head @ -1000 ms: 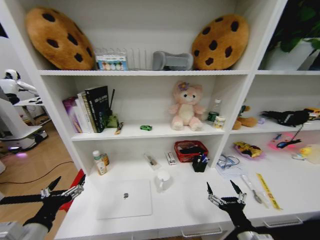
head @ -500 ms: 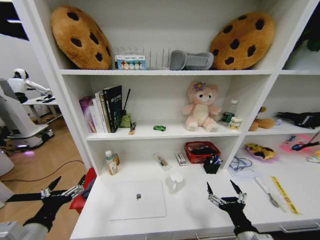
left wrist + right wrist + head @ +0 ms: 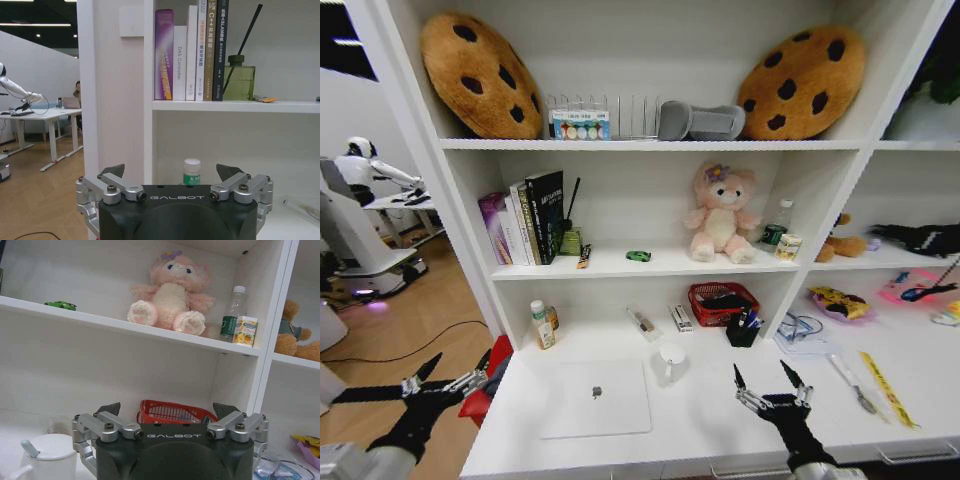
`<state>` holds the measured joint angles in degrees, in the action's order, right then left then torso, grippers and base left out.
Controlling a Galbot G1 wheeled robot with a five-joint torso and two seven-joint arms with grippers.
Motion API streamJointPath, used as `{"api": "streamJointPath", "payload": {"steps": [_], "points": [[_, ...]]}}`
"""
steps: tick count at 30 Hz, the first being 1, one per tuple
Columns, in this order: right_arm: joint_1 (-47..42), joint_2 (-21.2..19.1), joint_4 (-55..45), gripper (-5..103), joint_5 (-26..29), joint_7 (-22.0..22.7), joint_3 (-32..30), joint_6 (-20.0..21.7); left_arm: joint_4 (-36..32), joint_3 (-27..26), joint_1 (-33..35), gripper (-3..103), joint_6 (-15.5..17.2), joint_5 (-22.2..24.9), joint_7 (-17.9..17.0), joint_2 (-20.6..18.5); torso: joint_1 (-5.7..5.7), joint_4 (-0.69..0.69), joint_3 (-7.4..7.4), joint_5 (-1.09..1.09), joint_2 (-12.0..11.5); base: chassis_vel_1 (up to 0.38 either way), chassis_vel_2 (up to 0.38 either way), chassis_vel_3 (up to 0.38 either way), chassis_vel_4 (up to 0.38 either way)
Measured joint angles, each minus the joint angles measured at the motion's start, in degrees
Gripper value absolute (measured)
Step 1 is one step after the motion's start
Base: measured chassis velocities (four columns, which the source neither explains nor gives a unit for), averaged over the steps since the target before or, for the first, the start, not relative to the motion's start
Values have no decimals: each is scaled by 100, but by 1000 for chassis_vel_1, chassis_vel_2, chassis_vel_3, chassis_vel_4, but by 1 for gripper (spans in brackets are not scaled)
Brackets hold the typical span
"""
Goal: Organize the objects on the table.
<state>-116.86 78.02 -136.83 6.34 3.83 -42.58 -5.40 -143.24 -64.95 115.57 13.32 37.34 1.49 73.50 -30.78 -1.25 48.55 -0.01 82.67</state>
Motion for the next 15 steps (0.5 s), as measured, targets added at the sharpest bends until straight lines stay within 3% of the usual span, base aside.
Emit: {"api": "streamJointPath", "payload": {"steps": [9,15], "points": [[0,-1,0,100,0,0,-1,0,-1,0,0,100,0,0,0,0,0,2,0,3,0,-102,-64,95,84],[0,-1,0,100,0,-1,1,0,-1,0,0,100,0,0,-1,0,0,0,-1,-1,1,5,6,-10,-5]]}}
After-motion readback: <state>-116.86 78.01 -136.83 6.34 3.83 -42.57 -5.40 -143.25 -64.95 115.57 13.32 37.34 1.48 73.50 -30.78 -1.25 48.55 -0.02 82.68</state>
